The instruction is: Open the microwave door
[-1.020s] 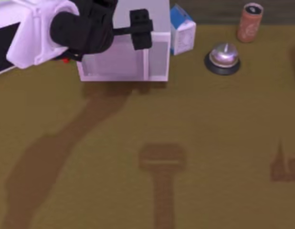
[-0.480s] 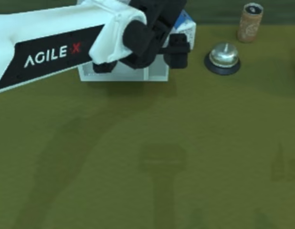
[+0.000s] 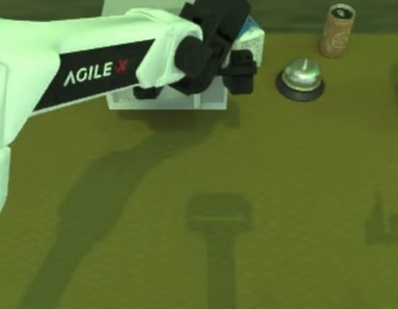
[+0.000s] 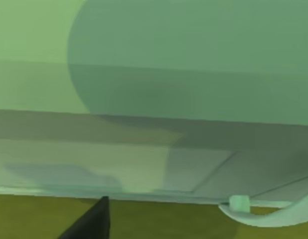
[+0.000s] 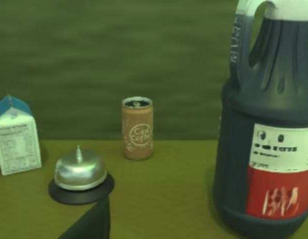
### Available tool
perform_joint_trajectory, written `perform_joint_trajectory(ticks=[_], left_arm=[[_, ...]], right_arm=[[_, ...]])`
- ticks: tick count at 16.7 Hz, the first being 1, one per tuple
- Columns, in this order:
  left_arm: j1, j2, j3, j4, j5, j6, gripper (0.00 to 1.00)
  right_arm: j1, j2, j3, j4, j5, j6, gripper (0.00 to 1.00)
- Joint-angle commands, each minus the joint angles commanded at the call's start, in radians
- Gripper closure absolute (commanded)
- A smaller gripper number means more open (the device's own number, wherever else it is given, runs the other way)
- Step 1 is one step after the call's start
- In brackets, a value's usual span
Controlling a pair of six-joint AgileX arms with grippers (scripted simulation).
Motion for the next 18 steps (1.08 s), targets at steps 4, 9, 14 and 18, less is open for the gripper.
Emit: perform_joint_trajectory(ticks=[4,9,14,18], left_arm=[[0.033,0.102,0.042,0.073,0.021,0.030,0.00],[0.033,0.103,0.042,0.074,0.021,0.030,0.15],[0.033,0.103,0.042,0.074,0.021,0.030,0.53],[0.033,0.103,0.042,0.074,0.021,0.030,0.83]], right_arm=[[0.000,0.000,0.000,0.000,0.000,0.000,0.00],[0.000,0.000,0.000,0.000,0.000,0.000,0.00],[0.000,0.000,0.000,0.000,0.000,0.000,0.00],[0.000,0.000,0.000,0.000,0.000,0.000,0.00]])
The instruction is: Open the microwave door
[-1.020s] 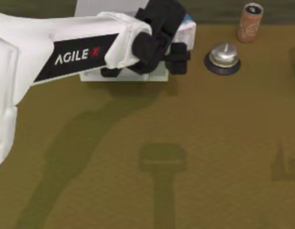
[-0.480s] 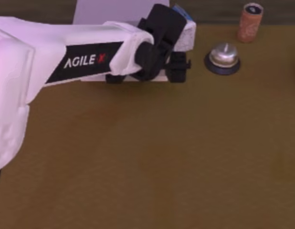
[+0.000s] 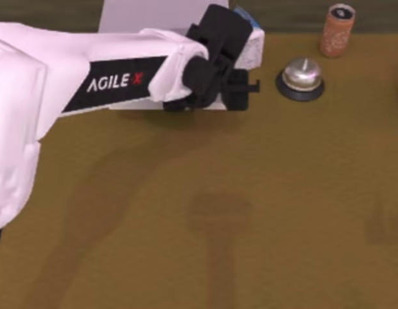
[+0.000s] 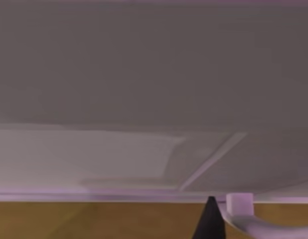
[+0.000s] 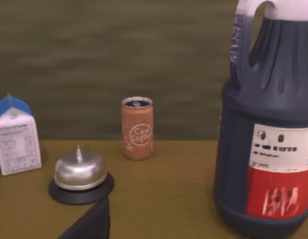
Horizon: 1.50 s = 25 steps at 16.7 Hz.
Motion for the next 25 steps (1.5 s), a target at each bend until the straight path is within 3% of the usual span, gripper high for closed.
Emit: perform_joint_trajectory(ticks=[2,3,10,11,18,25], left_arm=[[0.000,0.000,0.000,0.000,0.000,0.000,0.98],[0.000,0.000,0.000,0.000,0.000,0.000,1.00],[0.000,0.000,0.000,0.000,0.000,0.000,1.00],[-0.038,-0.024,-0.049,-0.008,0.015,-0.003,1.00],[-0.035,-0.084,-0.135,0.040,-0.021,-0.030,1.00],[-0.035,-0.085,-0.137,0.041,-0.022,-0.031,1.00]], right_arm=[[0.000,0.000,0.000,0.000,0.000,0.000,0.00],[0.000,0.000,0.000,0.000,0.000,0.000,0.00],[0.000,0.000,0.000,0.000,0.000,0.000,0.00],[0.000,0.000,0.000,0.000,0.000,0.000,0.00],[0.000,0.000,0.000,0.000,0.000,0.000,0.00],[0.000,0.000,0.000,0.000,0.000,0.000,0.00]])
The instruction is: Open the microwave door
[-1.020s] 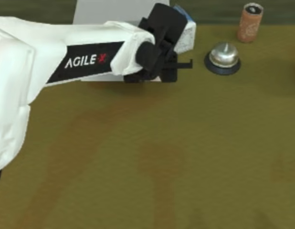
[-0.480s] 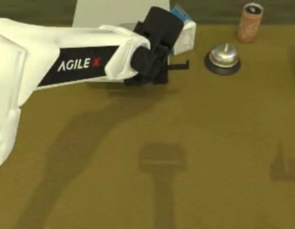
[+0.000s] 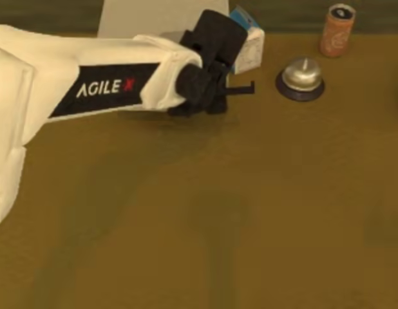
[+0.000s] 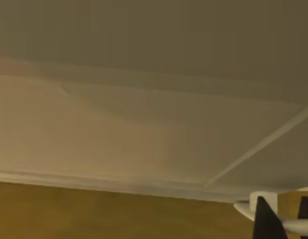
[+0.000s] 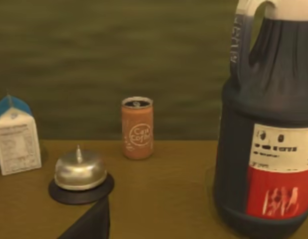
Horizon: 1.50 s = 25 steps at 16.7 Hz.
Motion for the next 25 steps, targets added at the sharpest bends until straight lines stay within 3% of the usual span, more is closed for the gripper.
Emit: perform_joint_trajectory(ticks=[18,25], left_arm=[[0.000,0.000,0.000,0.000,0.000,0.000,1.00],[0.002,-0.034,-0.050,0.038,0.027,0.037,1.00]], right_arm=[[0.000,0.000,0.000,0.000,0.000,0.000,0.00],[0.000,0.000,0.000,0.000,0.000,0.000,0.00]])
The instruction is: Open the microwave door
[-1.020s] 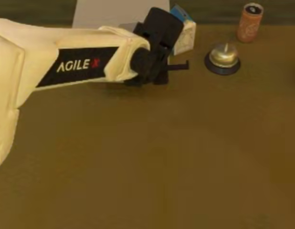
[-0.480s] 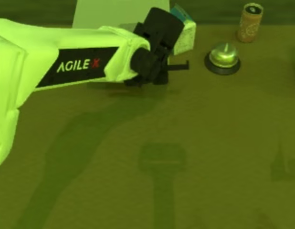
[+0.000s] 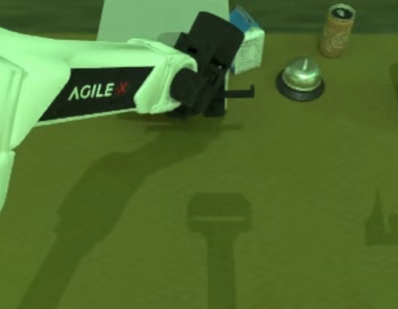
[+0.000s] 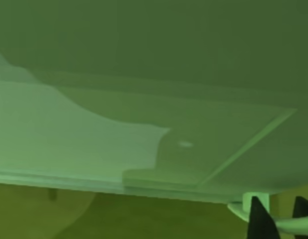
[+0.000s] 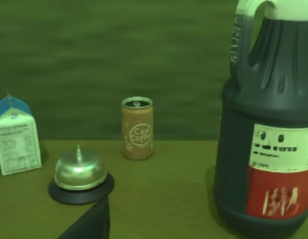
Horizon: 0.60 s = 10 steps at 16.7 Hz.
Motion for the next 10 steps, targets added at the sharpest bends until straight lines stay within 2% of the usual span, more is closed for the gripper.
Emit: perform_joint_trajectory(ticks=[10], left_arm=[[0.002,-0.005,-0.014,0.005,0.004,0.011,1.00]], right_arm=[[0.000,0.000,0.000,0.000,0.000,0.000,0.00]])
